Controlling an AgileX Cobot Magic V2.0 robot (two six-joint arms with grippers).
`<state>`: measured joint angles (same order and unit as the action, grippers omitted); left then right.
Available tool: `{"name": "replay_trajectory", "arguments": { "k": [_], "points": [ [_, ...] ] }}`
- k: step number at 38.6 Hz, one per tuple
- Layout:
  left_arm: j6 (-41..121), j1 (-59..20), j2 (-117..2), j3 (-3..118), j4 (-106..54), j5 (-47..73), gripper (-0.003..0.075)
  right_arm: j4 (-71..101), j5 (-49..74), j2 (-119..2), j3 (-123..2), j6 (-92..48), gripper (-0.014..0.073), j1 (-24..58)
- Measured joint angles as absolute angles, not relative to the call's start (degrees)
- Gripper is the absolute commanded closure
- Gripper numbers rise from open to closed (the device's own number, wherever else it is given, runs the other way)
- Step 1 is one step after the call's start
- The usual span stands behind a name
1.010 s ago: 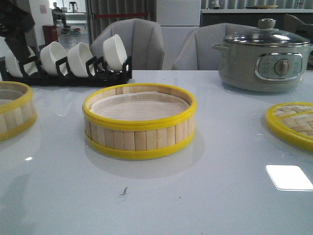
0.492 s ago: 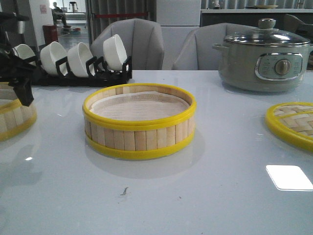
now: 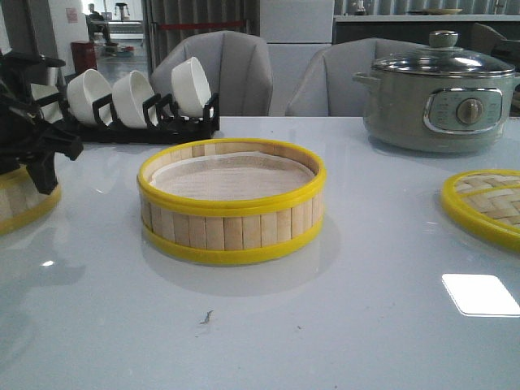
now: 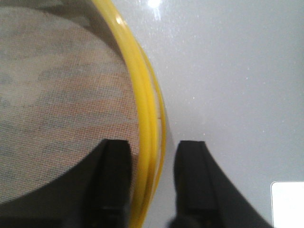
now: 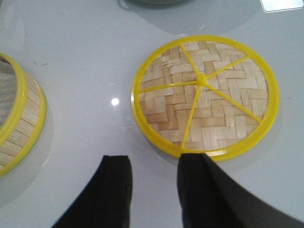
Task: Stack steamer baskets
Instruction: 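Lower the left gripper to the rim of the steamer basket nearest it and grasp, then lift the basket with the left gripper and lower it onto the middle basket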
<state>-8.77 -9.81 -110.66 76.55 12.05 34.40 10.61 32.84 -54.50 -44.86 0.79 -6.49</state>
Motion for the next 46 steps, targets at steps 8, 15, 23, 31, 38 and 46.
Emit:
{"name": "replay_trajectory", "arguments": {
  "k": [8, 15, 23, 31, 38, 46],
  "points": [
    [-8.8, -9.8, -110.7, 79.2, 11.6, 37.3, 0.0632, 10.6, 32.8, -54.5, -44.9, 0.8, 0.0233, -6.5],
    [-8.9, -9.8, -110.7, 80.7, 11.2, 40.1, 0.0632, 10.6, 32.8, -54.6, -44.9, 0.8, 0.0233, -6.5],
    [-9.1, -11.3, -110.3, 84.1, 11.0, 43.2, 0.0632, 10.6, 32.8, -55.2, -44.9, 0.8, 0.0233, -6.5],
    [-9.2, -18.6, -109.0, 91.5, 10.7, 46.7, 0.0633, 10.6, 32.8, -55.3, -44.9, 0.8, 0.0233, -6.5],
    [-9.0, -27.5, -108.9, 98.3, 10.6, 48.9, 0.0633, 10.6, 32.8, -55.3, -44.9, 0.8, 0.0233, -6.5],
    [-8.8, -37.8, -108.9, 101.1, 10.1, 49.0, 0.0633, 10.6, 32.8, -55.3, -44.9, 0.8, 0.0233, -6.5]
  ]
}}
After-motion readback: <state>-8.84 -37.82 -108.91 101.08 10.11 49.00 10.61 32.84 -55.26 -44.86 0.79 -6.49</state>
